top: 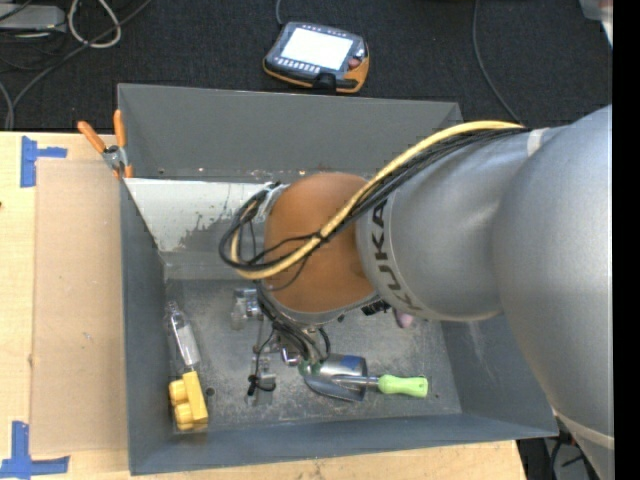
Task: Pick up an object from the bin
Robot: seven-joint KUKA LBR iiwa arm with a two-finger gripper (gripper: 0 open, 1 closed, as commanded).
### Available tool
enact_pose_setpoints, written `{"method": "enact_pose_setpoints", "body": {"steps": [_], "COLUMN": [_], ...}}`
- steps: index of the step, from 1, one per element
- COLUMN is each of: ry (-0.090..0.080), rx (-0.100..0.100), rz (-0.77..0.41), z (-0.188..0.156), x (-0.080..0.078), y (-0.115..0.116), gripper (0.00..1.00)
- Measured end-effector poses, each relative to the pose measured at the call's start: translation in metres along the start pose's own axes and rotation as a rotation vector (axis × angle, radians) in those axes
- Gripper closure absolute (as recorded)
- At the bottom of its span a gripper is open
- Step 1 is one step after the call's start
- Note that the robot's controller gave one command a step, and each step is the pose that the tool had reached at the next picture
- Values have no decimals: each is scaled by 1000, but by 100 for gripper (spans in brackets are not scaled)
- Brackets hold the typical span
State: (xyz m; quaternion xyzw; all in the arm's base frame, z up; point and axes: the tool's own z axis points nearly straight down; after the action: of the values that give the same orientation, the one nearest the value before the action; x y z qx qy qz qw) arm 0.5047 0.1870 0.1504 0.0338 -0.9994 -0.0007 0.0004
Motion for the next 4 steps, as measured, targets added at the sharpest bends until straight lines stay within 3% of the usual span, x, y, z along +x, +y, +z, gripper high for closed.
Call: {"method": "enact_pose_setpoints", "body": {"steps": [1,2,3,4], "ry": [7,5,8,1], "rx": [2,-4,0,-7], "rz": [-205,-53,-197,-69], "z": [22,51,48,76], "x": [13,31,28,-35], "y": [-75,-30,-98,-48], "gripper": [0,0,0,0]}}
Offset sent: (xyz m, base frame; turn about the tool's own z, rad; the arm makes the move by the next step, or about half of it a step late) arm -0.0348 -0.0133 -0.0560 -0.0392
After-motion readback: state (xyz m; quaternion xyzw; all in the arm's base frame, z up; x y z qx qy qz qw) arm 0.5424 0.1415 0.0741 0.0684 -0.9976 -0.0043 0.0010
